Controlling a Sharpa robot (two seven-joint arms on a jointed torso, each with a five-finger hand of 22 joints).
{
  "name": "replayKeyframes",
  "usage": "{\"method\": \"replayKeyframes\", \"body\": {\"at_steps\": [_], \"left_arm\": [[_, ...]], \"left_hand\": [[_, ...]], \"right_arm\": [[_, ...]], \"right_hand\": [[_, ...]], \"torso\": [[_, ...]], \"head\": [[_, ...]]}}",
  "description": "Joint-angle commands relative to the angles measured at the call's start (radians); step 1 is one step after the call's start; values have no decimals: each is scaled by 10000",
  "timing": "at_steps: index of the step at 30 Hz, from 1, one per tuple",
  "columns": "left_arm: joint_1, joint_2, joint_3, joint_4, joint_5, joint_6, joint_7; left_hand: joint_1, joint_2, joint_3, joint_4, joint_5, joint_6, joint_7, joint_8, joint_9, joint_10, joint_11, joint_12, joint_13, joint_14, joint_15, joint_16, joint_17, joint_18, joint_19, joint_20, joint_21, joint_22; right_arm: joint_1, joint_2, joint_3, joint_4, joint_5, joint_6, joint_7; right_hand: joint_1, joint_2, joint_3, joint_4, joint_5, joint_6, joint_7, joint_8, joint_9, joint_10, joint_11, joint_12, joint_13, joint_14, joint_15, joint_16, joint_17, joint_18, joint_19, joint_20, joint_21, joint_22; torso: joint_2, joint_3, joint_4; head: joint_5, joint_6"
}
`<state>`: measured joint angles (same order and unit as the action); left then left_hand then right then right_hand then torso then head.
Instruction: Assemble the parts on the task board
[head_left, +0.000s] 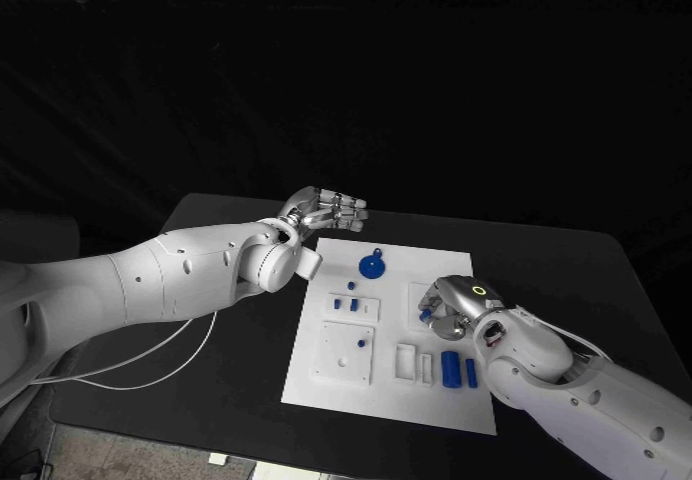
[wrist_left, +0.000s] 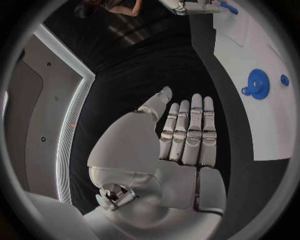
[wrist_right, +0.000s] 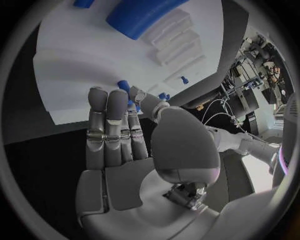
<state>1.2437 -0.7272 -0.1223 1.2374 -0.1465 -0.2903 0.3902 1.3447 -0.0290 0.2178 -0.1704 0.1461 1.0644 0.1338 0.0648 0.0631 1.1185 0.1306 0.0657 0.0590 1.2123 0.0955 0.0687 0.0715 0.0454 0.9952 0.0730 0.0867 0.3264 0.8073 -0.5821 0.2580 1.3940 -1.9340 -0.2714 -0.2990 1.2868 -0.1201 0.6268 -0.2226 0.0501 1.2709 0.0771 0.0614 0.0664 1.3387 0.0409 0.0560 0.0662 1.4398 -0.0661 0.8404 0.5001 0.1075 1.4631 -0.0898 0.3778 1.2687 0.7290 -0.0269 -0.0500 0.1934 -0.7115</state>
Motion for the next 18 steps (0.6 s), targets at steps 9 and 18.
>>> {"method": "replayKeyframes", "body": {"at_steps": [9,18], "left_arm": [[13,17,9,-66,50,142,70],[14,18,9,-154,50,121,72]], "left_hand": [[-4,68,-55,-6,-44,7,29,-17,-3,-81,-24,-38,-10,-21,42,-31,5,-120,15,78,50,-48],[-4,68,-55,-6,-44,7,29,-17,-3,-81,-24,-38,-10,-21,42,-31,5,-120,15,78,50,-48]], "right_arm": [[0,-458,136,1081,376,-407,-160],[0,-629,289,2118,555,-156,-145]], "right_hand": [[-72,82,159,-96,-18,149,-20,28,43,333,-227,37,-30,21,-78,-87,90,-62,37,-92,24,149],[-92,105,147,-122,-17,169,-23,26,43,350,-233,36,-31,33,-84,-113,126,-52,48,-96,1,217]], "torso": [[-10,-9,0],[-22,-10,-17]], "head": [[69,-33],[164,-62]]}}
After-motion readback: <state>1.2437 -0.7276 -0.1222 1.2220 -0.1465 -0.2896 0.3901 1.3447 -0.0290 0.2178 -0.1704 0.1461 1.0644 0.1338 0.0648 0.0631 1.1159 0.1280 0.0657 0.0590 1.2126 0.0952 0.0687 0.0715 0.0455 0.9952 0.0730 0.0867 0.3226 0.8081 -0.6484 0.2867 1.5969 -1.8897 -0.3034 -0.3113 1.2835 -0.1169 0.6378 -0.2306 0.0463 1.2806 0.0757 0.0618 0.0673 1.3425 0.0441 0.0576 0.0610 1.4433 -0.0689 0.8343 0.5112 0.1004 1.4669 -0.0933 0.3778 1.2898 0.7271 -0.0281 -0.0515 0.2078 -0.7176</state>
